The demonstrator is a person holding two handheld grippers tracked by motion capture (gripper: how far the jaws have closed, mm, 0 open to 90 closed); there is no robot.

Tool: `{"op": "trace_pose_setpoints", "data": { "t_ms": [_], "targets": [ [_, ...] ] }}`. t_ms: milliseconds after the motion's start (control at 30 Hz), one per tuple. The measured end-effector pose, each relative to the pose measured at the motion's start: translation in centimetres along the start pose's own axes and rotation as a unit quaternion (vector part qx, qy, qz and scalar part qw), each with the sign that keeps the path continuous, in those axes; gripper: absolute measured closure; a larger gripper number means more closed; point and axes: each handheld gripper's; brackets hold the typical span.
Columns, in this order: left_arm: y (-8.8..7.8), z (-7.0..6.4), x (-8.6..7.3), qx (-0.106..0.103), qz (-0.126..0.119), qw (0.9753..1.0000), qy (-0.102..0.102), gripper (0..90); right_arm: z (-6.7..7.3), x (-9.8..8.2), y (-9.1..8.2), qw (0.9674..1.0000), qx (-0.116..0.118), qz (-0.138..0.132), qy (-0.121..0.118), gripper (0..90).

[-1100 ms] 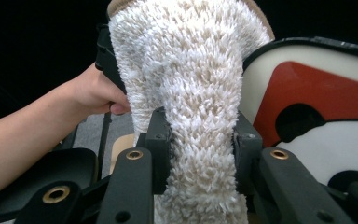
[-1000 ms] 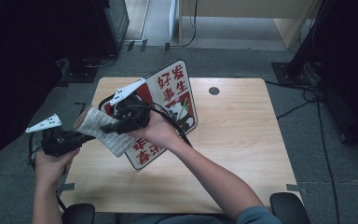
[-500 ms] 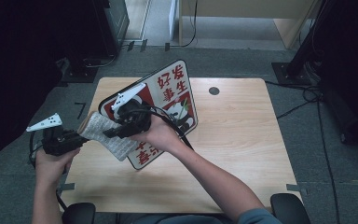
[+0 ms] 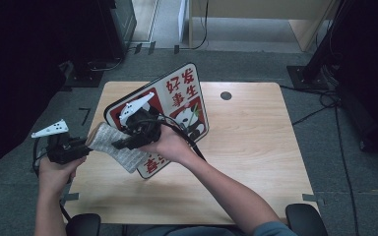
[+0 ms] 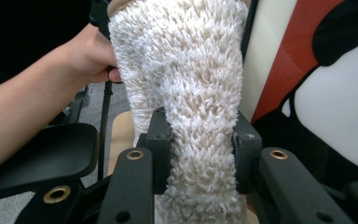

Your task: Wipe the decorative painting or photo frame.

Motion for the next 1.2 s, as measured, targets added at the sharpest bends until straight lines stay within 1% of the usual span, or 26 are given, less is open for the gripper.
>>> {"op": "trace_pose_setpoints", "data": {
  "t_ms": [100, 233, 367, 467, 567, 600, 667, 733, 933, 1033, 1200],
  "targets": [
    [-0.1, 0.0, 0.0, -0.003, -0.004, 1.0000, -0.002, 73.6, 0.0, -0.3, 0.1, 1.0000, 0.002, -0.001, 0.002, 68.1],
    [-0.1, -0.1, 0.0, -0.008, 0.003, 1.0000, 0.001, 73.5, 0.0, -0.6, 0.3, 1.0000, 0.003, -0.001, 0.008, 68.1],
    [0.1, -0.1, 0.0, -0.009, 0.006, 0.9999, 0.001, 73.7, 0.1, -0.9, 0.5, 0.9999, 0.002, -0.002, 0.010, 68.1],
    [0.0, -0.1, 0.0, -0.008, 0.005, 1.0000, 0.002, 73.7, 0.3, -1.1, 0.6, 0.9999, -0.004, -0.005, 0.010, 68.0],
    [-0.1, -0.1, 0.0, -0.008, 0.004, 1.0000, 0.001, 73.7, 0.3, -1.3, 0.6, 0.9999, -0.003, -0.006, 0.011, 68.0],
    [-0.1, -0.1, 0.0, -0.008, 0.004, 1.0000, 0.002, 73.7, 0.4, -1.4, 0.7, 1.0000, -0.003, -0.002, 0.007, 68.1],
    [-0.1, -0.1, 0.0, -0.007, 0.005, 1.0000, 0.002, 73.7, 0.5, -1.6, 0.9, 0.9999, -0.001, 0.005, 0.010, 68.1],
    [-0.2, -0.1, 0.0, -0.007, 0.004, 1.0000, 0.002, 73.6, 0.5, -1.8, 1.0, 0.9999, 0.000, 0.008, 0.009, 68.1],
    [-0.2, -0.1, 0.0, -0.006, 0.004, 1.0000, 0.002, 73.6, 0.6, -2.5, 1.2, 0.9999, 0.001, 0.007, 0.014, 68.0],
    [0.0, -0.2, 0.0, -0.009, 0.006, 0.9999, 0.003, 73.6, 0.7, -2.9, 1.5, 0.9998, 0.003, 0.012, 0.017, 68.0],
    [0.1, -0.3, 0.0, -0.008, 0.006, 0.9999, 0.006, 73.5, 0.8, -3.5, 1.7, 0.9997, 0.005, 0.013, 0.022, 68.1]
  ]
}}
Point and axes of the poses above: each handheld gripper's, and its own axes: y roughly forward along the jaws, x roughly out of its top, z roughly to its left, and after that the axes turned 15 degrees about -y, right-handed
